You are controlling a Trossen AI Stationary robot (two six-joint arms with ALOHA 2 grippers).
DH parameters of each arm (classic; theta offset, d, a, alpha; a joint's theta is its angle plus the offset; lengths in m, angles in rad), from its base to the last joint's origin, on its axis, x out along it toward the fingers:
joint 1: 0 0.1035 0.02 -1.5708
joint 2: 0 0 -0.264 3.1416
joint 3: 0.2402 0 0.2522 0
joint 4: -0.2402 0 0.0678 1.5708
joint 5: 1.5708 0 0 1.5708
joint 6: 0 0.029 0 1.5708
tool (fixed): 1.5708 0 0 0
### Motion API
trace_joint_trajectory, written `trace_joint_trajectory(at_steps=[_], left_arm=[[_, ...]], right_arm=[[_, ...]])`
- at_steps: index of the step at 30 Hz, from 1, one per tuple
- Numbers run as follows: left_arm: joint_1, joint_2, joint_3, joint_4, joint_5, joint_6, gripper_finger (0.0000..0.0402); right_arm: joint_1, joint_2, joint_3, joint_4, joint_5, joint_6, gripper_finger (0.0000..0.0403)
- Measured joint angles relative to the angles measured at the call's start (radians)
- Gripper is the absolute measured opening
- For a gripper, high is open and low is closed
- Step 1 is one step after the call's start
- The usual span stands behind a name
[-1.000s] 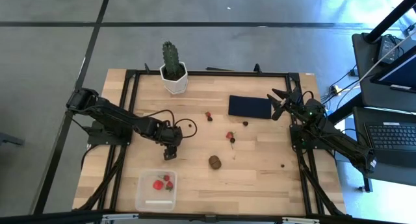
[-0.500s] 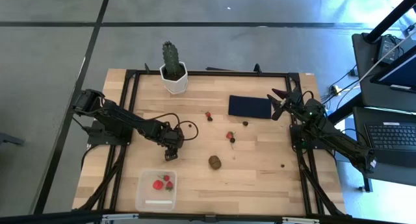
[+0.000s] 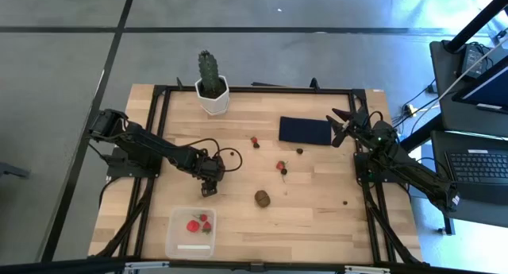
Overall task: Pick and placing Produce into tupperware
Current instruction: Put the black cherry in the transparent bin
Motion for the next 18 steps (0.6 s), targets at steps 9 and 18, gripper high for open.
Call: trace_joint_trajectory(at_steps=[9,18], left_arm=[[0.0,0.0,0.0,0.0,-0.002,0.0,0.0226],[0.0,0.001,-0.001,0.0,-0.002,-0.001,0.0202]], right_arm=[[0.0,0.0,0.0,0.0,0.0,0.0,0.0198],[0.0,0.0,0.0,0.0,0.0,0.0,0.0198]])
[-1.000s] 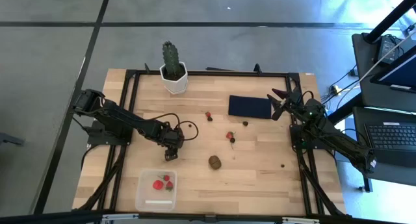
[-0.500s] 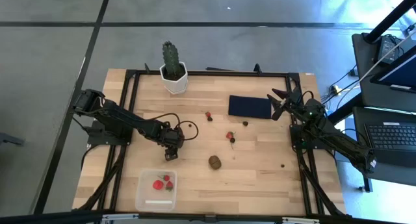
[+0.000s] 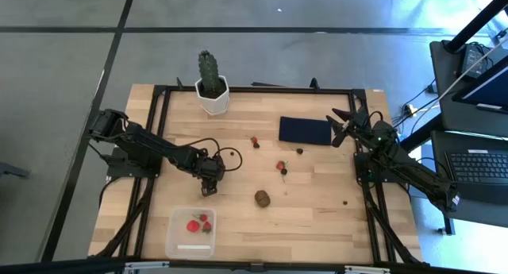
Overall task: Pick and placing Produce into tupperware
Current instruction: Put the black cherry in the transparent bin
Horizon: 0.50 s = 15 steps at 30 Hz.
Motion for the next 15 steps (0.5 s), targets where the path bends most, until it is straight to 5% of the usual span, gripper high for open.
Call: trace_joint_trajectory(at_steps=[15], left_arm=[[0.0,0.0,0.0,0.0,0.0,0.0,0.0158]], right_arm=[[0.0,0.0,0.0,0.0,0.0,0.0,0.0198]])
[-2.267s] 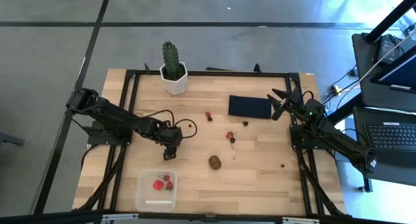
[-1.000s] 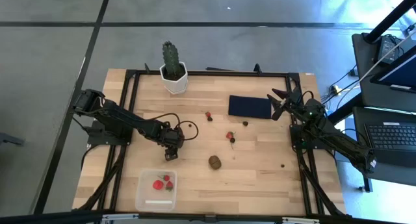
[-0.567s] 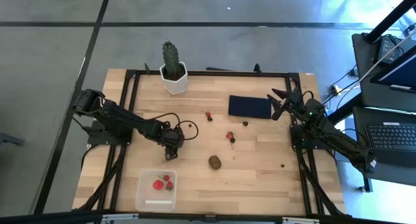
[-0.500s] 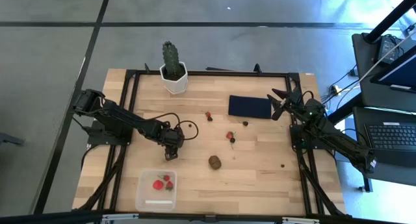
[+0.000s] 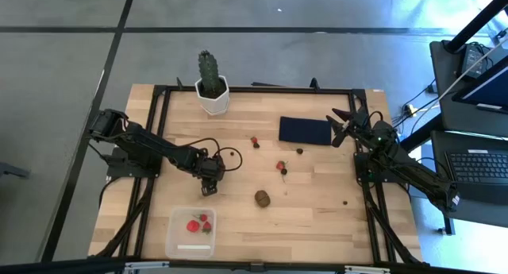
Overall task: Pick and placing Produce into tupperware
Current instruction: Put the black cherry in the transparent bin
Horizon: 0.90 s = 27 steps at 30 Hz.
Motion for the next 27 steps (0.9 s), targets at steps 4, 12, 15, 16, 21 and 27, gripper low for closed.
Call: trace_joint_trajectory(at_steps=[4,12,15,16,21,27], left_arm=[[0.0,0.0,0.0,0.0,0.0,0.0,0.0142],[0.0,0.0,0.0,0.0,0.0,0.001,0.0109],[0.0,0.0,0.0,0.0,0.0,0.001,0.0096],[0.0,0.0,0.0,0.0,0.0,0.001,0.0092],[0.0,0.0,0.0,0.0,0.001,0.001,0.007],[0.0,0.0,0.0,0.0,0.002,0.002,0.0043]], right_arm=[[0.0,0.0,0.0,0.0,0.0,0.0,0.0198],[0.0,0.0,0.0,0.0,0.0,0.0,0.0198],[0.0,0.0,0.0,0.0,0.0,0.0,0.0198],[0.0,0.0,0.0,0.0,0.0,0.0,0.0198],[0.0,0.0,0.0,0.0,0.0,0.0,0.0198],[0.0,0.0,0.0,0.0,0.0,0.0,0.0198]])
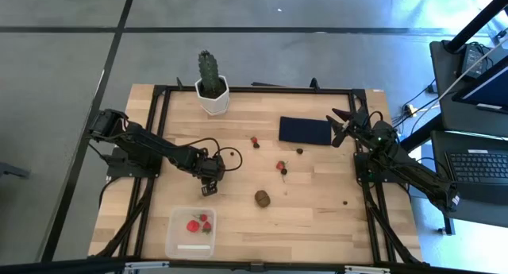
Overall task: Pick and placing Produce into tupperware
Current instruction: Put the black cherry in the transparent bin
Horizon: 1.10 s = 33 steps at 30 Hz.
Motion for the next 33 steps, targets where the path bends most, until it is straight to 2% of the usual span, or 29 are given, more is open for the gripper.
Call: trace_joint_trajectory(at_steps=[11,33], left_arm=[[0.0,0.0,0.0,0.0,-0.015,0.0,0.0003],[0.0,-0.008,0.003,-0.008,-0.011,0.013,0.0004]], right_arm=[[0.0,0.0,0.0,0.0,0.0,0.0,0.0198],[0.0,0.0,0.0,0.0,0.0,0.0,0.0198]])
